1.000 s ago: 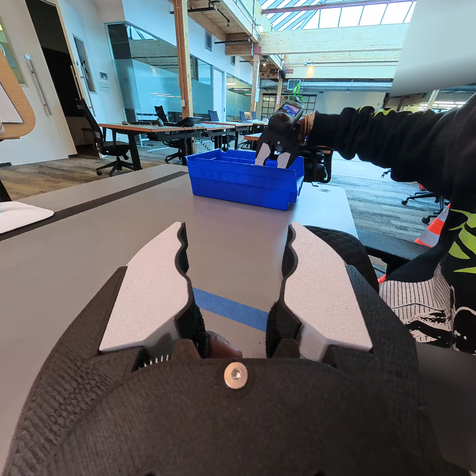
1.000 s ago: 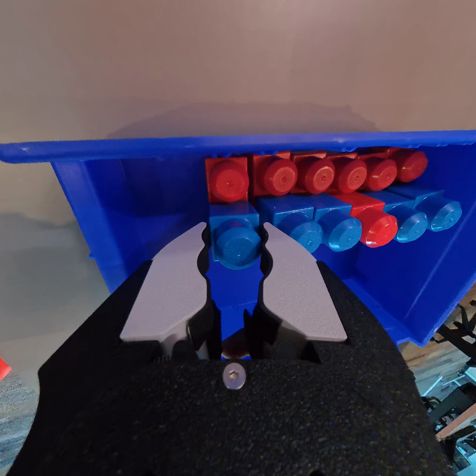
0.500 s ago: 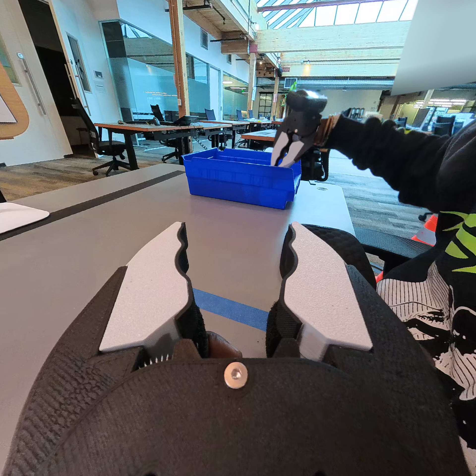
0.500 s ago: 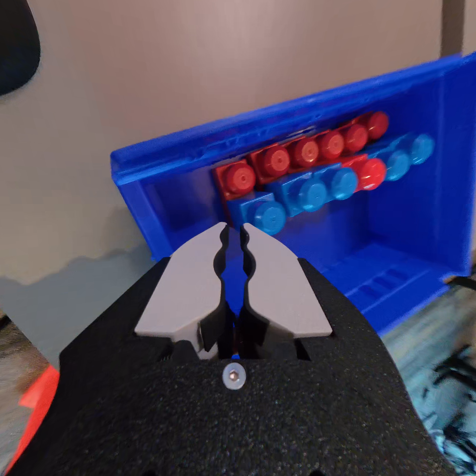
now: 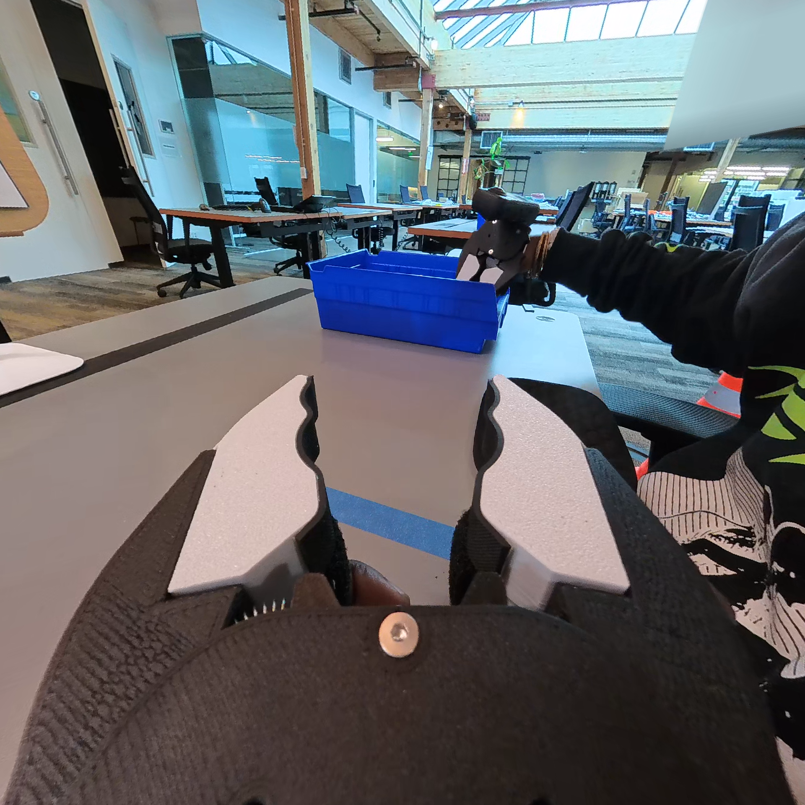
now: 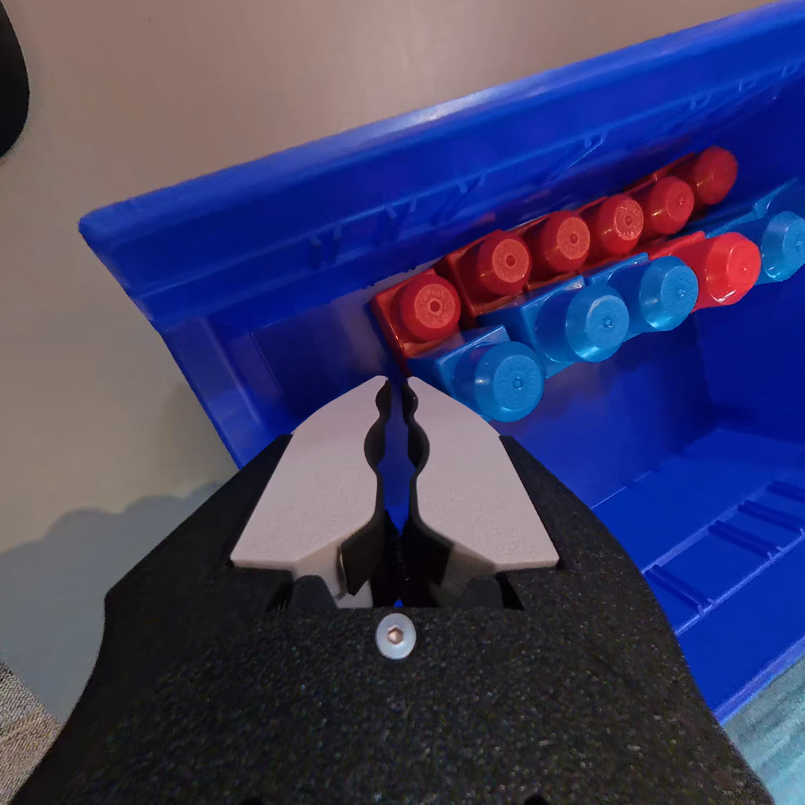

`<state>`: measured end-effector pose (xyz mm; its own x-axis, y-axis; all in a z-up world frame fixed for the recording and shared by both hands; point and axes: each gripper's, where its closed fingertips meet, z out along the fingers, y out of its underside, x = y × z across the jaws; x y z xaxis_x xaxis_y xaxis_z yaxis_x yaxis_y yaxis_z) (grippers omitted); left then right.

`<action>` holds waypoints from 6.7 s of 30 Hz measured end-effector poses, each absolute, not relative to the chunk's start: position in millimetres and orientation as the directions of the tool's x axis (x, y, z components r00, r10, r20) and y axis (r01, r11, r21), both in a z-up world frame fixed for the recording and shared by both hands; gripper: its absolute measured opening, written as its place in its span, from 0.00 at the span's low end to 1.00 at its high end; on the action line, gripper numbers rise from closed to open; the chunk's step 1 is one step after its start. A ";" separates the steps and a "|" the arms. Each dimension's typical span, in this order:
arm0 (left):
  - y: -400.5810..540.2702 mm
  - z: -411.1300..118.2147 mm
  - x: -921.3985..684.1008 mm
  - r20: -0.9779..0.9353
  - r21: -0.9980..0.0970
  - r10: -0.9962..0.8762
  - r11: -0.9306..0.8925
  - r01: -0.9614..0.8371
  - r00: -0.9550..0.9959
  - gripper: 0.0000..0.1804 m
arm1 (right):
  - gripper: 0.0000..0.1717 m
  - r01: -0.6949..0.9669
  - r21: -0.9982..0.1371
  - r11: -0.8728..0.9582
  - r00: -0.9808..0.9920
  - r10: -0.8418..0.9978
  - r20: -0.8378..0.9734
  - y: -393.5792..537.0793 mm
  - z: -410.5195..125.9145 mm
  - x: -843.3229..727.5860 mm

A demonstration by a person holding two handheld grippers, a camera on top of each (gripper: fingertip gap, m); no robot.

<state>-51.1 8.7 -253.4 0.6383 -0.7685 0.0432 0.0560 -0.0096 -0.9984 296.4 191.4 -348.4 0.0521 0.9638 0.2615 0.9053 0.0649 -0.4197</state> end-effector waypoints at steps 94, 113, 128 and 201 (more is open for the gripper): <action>56.1 -173.6 -289.6 0.256 -0.966 -0.404 -0.129 0.223 0.878 0.18 | 0.30 -0.083 -0.984 -0.156 0.165 0.972 -0.168 48.9 -260.0 39.2; 8.3 -160.7 -52.9 0.381 -0.527 -0.886 0.027 0.850 0.264 0.19 | 0.29 -0.158 -0.970 -0.186 0.088 0.976 -0.202 35.9 -243.1 34.4; 6.0 -173.6 -1.1 0.406 -0.546 -0.903 -0.114 0.830 0.143 0.18 | 0.19 -0.535 -0.754 -0.381 -0.138 0.920 -0.367 3.9 -183.1 2.9; 48.2 -343.1 -390.7 -0.005 -0.630 0.011 -0.776 0.005 1.000 0.26 | 0.20 -0.644 -0.706 -0.294 -0.125 0.951 -0.283 21.0 -187.3 62.2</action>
